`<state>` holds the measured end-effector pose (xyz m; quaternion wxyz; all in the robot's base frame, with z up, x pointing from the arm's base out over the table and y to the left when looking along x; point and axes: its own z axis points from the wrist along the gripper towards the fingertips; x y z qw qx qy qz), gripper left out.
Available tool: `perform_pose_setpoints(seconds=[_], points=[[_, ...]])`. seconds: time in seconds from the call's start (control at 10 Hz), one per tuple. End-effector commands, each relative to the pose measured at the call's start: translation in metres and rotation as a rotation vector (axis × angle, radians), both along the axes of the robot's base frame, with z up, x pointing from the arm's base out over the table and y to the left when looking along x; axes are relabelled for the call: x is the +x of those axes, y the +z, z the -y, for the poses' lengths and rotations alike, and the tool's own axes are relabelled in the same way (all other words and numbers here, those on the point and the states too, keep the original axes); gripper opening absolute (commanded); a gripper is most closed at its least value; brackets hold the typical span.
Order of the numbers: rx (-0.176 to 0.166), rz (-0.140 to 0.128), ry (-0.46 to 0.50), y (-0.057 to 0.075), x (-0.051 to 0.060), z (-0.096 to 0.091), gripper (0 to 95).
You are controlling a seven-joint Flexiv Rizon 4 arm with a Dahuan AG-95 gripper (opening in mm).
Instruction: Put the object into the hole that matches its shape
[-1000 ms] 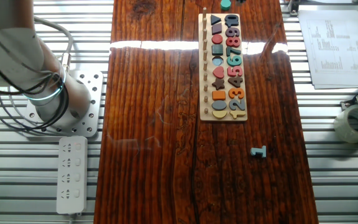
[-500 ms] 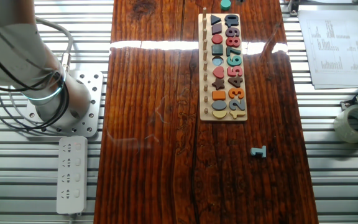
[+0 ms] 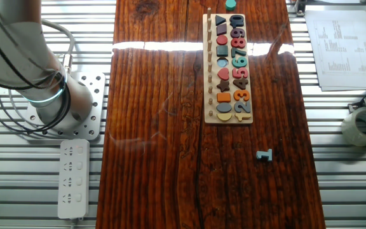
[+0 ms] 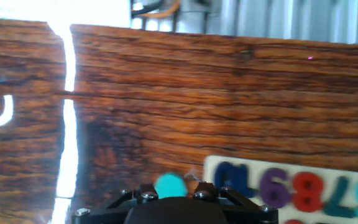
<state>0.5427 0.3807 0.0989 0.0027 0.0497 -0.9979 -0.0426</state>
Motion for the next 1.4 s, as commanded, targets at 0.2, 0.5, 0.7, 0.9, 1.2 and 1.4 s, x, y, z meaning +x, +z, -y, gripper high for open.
perform_pose_setpoints(seconds=[0.2,0.5,0.7,0.9,1.2,1.4], points=[[-0.025,0.020,-0.042,-0.012,-0.012,-0.004,38.0],[-0.048,0.017,-0.064,-0.019,-0.018,-0.003,38.0],[-0.047,0.021,-0.119,-0.019,-0.018,-0.003,38.0],[-0.069,-0.047,-0.144,-0.019,-0.018,-0.003,38.0],[-0.068,-0.036,-0.146,-0.021,-0.018,-0.002,38.0],[-0.067,-0.027,-0.148,-0.034,-0.017,-0.001,38.0]])
